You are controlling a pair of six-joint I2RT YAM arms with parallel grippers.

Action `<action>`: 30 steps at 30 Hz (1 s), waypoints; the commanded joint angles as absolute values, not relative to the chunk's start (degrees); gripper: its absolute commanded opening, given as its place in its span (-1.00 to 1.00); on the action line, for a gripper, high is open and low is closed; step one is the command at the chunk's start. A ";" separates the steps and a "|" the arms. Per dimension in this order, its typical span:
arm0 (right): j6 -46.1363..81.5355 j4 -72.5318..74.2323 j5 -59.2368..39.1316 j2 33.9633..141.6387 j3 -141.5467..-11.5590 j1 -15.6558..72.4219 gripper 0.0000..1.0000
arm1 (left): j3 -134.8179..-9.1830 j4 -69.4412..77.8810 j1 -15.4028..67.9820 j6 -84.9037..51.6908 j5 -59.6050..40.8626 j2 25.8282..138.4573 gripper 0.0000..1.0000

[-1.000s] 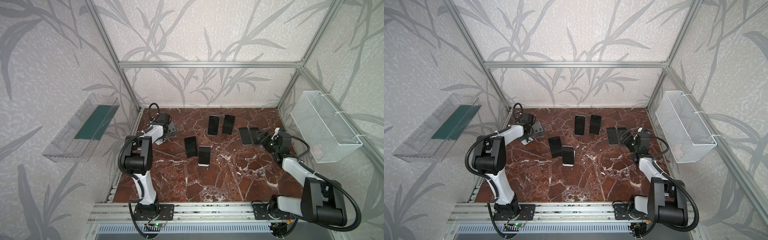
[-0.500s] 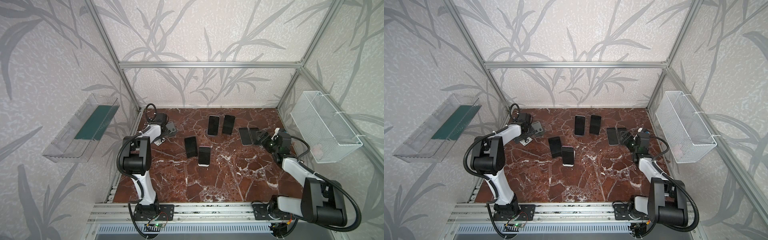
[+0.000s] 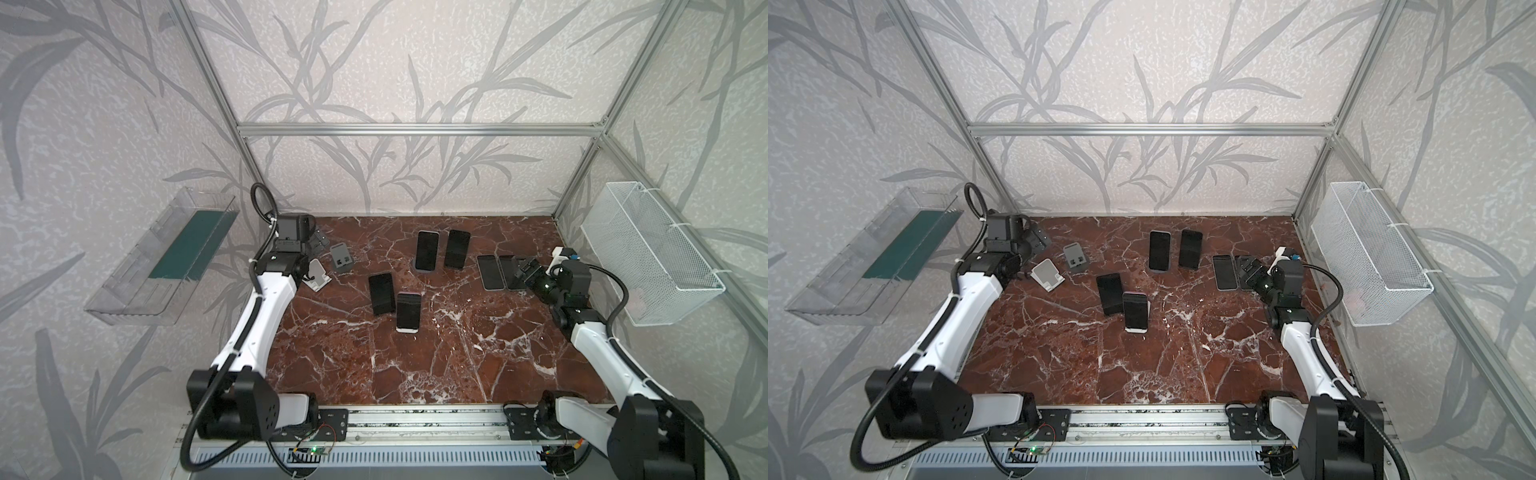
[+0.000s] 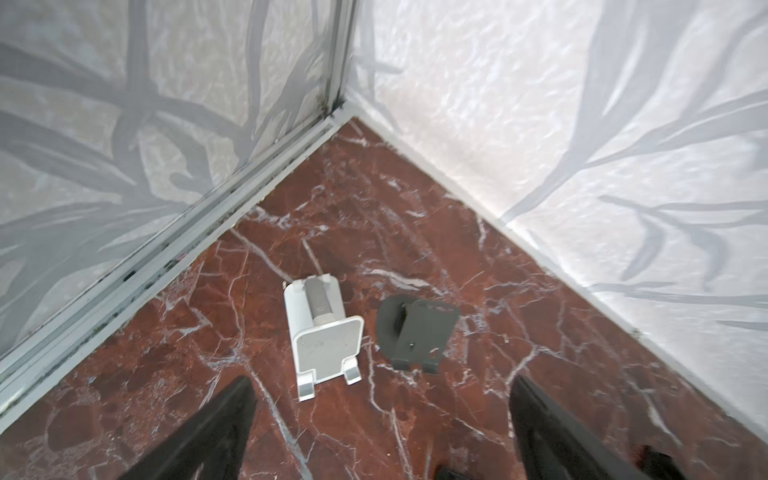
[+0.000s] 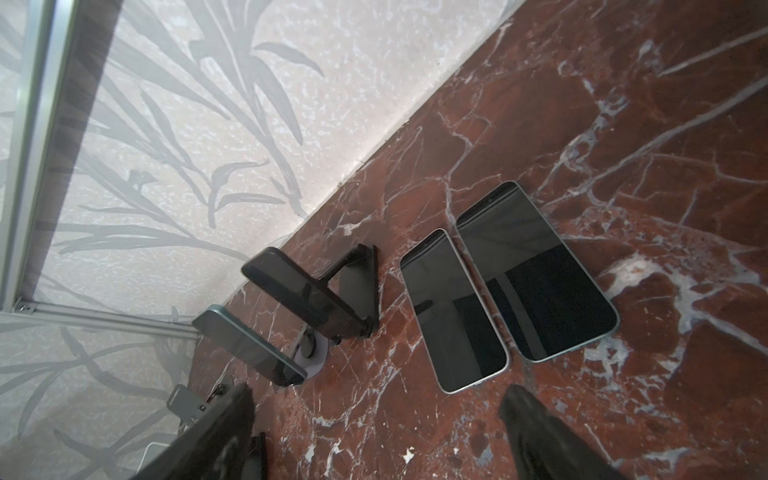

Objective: Remove the phone from the phone stand
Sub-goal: 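Set the white stand down, open the left gripper and raise both arms, then move the right gripper onto the purple-framed phone in the small white stand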

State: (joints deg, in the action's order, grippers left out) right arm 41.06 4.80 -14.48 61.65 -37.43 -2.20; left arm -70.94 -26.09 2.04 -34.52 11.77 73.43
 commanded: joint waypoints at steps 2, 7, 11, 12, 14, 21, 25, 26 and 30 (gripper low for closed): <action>33.93 -9.40 -5.36 55.23 -42.58 6.58 0.84 | -74.88 -22.13 5.55 -32.91 4.88 70.87 0.90; 33.41 -18.65 5.27 47.94 -45.06 19.83 0.78 | -73.66 -10.77 5.84 -31.72 -4.44 70.60 0.80; 33.77 -23.48 18.78 45.70 -47.67 36.45 0.76 | -59.90 -1.35 4.43 -38.95 -5.61 65.67 0.77; 33.84 -24.22 22.49 46.83 -48.62 40.78 0.76 | -57.45 0.67 4.94 -39.79 -4.72 65.33 0.77; 33.60 -23.71 29.33 50.50 -49.87 48.07 0.77 | -56.98 1.06 5.06 -40.17 -5.00 66.58 0.75; 33.79 -20.12 37.37 68.20 -60.25 61.87 0.83 | -58.65 -0.93 5.03 -42.28 -7.93 68.86 0.73; 34.77 -20.49 38.58 75.69 -65.92 63.80 0.89 | -56.90 -0.61 5.05 -40.88 -2.57 67.89 0.75; 35.13 -20.55 39.05 77.69 -67.16 64.12 0.90 | -56.70 -0.81 4.96 -41.28 -2.14 68.18 0.75; 33.23 -19.23 43.98 83.92 -71.02 66.95 0.97 | -56.69 -0.80 4.75 -43.50 -3.48 69.12 0.74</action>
